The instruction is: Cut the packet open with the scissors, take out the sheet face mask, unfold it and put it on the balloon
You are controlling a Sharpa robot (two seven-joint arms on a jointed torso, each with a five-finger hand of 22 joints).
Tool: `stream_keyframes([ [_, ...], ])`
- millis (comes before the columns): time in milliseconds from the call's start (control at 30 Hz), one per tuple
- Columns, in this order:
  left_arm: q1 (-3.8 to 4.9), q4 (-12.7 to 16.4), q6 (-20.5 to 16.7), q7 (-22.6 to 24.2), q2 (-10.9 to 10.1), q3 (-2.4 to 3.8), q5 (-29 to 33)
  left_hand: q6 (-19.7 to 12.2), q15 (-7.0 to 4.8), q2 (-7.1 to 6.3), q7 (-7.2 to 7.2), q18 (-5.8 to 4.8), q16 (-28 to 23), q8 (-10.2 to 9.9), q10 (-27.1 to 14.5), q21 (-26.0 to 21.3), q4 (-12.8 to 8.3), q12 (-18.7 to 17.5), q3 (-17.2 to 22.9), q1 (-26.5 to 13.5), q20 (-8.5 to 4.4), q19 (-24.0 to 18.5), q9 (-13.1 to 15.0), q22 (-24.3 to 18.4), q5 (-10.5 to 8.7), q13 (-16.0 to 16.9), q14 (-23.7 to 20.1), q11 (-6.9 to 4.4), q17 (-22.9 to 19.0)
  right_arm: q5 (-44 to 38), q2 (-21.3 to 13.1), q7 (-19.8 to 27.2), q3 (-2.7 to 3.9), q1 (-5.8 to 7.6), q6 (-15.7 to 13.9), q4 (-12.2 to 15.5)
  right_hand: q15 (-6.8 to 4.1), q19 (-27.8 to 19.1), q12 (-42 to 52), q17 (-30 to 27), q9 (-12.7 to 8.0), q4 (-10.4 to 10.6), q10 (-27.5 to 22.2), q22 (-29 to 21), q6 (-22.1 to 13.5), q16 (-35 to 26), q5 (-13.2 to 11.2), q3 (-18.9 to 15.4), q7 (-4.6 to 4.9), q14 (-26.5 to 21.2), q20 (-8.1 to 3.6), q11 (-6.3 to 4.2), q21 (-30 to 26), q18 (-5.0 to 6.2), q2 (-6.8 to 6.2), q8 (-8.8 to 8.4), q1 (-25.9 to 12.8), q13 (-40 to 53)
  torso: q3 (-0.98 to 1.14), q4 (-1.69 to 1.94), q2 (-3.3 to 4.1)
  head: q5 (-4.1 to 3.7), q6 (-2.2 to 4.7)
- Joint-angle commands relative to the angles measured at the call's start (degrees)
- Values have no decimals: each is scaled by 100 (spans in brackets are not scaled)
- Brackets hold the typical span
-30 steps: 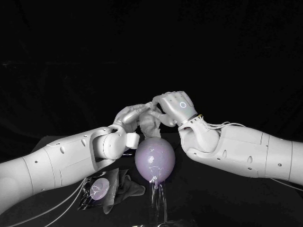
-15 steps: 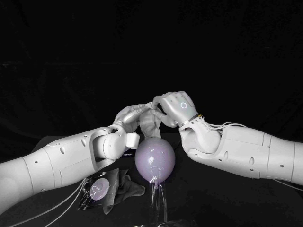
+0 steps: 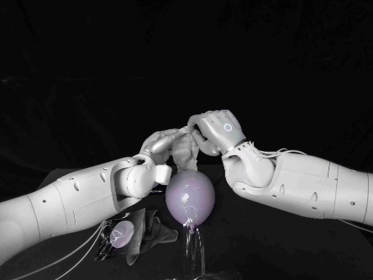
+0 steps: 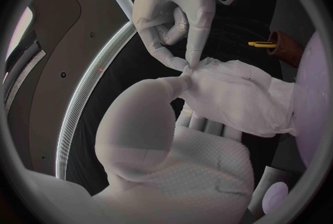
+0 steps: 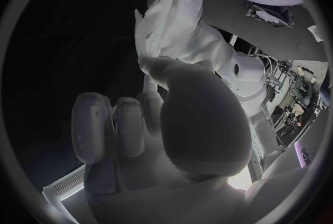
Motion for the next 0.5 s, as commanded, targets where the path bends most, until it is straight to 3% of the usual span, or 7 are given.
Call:
stream_keyframes([
  [33,9,8,116,55,18,7,-116,39,3,14,11,46,15,12,37,2,-47,-26,0,65,-6,20,-9,-2,19,-6,34,-6,7,-106,-9,-49,9,46,32,37,23,246,33,1510,22,-48,324,1304,-43,20,-38,85,-11,587,7,46,26,-104,9,37,-92,803,-4,3,1,-12,11],
  [233,9,2,134,52,36,7,-182,47,4,7,9,44,10,7,43,-3,-58,-28,2,71,-5,13,-11,-4,19,-7,30,-8,6,-112,-9,-47,14,141,73,65,18,271,82,1510,37,-200,345,1318,-53,20,-194,214,-23,587,9,39,75,-116,41,102,-256,839,-6,9,1,-31,18],
  [367,9,-4,136,52,42,7,-197,47,4,7,9,44,10,7,43,-3,-58,-28,2,71,-5,13,-11,-4,19,-7,30,-8,6,-106,-13,-5,15,168,87,62,18,276,90,1510,38,-229,348,1322,-58,20,-237,239,-24,587,10,37,87,-118,49,112,-296,846,-5,-3,4,-31,37],
  [500,9,-3,137,57,43,7,-251,50,4,5,9,43,8,4,45,-5,-60,-29,2,72,-4,11,-13,-5,19,-7,27,-7,5,-84,12,123,16,190,111,35,17,285,97,1510,38,-243,351,1327,-60,20,-257,249,-26,587,11,36,103,-122,53,118,-316,851,-2,9,3,-26,27],
])
